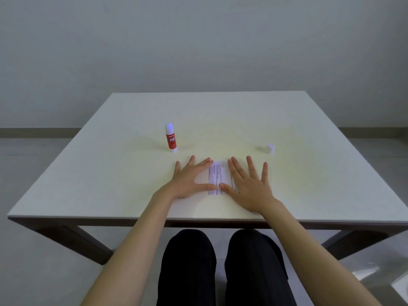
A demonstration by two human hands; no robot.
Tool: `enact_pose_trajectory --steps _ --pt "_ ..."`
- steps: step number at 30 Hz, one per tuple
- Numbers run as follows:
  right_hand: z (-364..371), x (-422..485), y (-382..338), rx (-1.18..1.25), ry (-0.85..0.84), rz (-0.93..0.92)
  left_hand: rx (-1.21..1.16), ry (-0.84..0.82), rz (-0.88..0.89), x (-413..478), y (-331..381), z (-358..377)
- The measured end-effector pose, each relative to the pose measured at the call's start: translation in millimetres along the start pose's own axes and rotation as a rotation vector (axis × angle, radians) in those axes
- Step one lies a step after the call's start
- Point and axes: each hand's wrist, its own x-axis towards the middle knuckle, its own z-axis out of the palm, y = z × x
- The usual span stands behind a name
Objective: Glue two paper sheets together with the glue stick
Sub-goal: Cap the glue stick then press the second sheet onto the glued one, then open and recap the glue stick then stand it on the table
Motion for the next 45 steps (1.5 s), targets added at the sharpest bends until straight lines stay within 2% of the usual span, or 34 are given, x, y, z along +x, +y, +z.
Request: enact_pose_trajectory --steps 4,6,13,15,16,18,20,21,24,26,31,34,37,39,42,43,45 --pt "1.0 -6.7 -1.7 0.048 0.098 -0.032 -0.438 0.322 -0.049 -17.2 -1.0 -4.7" --pt "0.4 -8.7 -1.7 0.103 0.125 -0.032 -0.444 0.406 -0.083 -27.6 -2.7 -5.1" --pt "-4.1 -10.3 -2.8 0.201 0.178 0.007 -0.322 0.372 -0.028 -37.3 7.0 -15.4" --pt "-6.5 -11.4 -2.9 0.238 0.198 0.006 -0.289 0.423 -0.010 -35.0 11.2 -16.8" --pt "-7.5 -12.0 -2.6 0.271 0.214 0.010 -0.281 0.505 -0.010 -33.4 12.2 -18.0" --pt "-9.5 -13.0 -1.7 0.360 0.267 0.038 -0.304 0.775 -0.057 -26.4 11.1 -25.5" --pt "-11.8 -14.1 -1.1 0.436 0.328 0.079 -0.372 1.010 -0.182 -14.4 5.1 -37.1" --pt "-12.6 -14.6 -0.9 0.458 0.355 0.093 -0.405 1.060 -0.254 -7.0 1.4 -42.9" --pt "-14.0 -16.1 0.4 0.486 0.409 0.100 -0.477 0.964 -0.405 17.5 -7.9 -48.9" --pt "-13.9 -16.3 1.0 0.502 0.422 0.098 -0.469 0.922 -0.441 31.6 -11.5 -45.3" --pt "-13.9 -15.5 0.9 0.533 0.448 0.074 -0.516 1.007 -0.366 40.4 -11.6 -39.4" --pt "-17.9 -17.7 -1.5 0.629 0.547 0.074 -0.652 0.861 -0.316 37.0 -0.4 -41.5" --pt "-37.1 -11.0 -15.4 0.805 0.666 0.109 -0.999 0.673 -0.134 35.3 21.8 -46.0" --pt "-54.0 2.0 -25.1 1.041 0.554 0.225 -1.123 0.589 -0.031 34.6 39.0 -47.8" --pt "-73.5 15.9 -33.6 1.554 0.037 0.388 -1.174 0.497 0.018 30.5 57.7 -44.9" --pt "-76.6 16.7 -34.2 1.677 -0.076 0.408 -1.173 0.471 0.022 28.7 60.8 -43.1" --pt "-77.9 17.2 -32.4 1.878 -0.144 0.426 -1.167 0.447 0.032 24.5 63.6 -39.6"
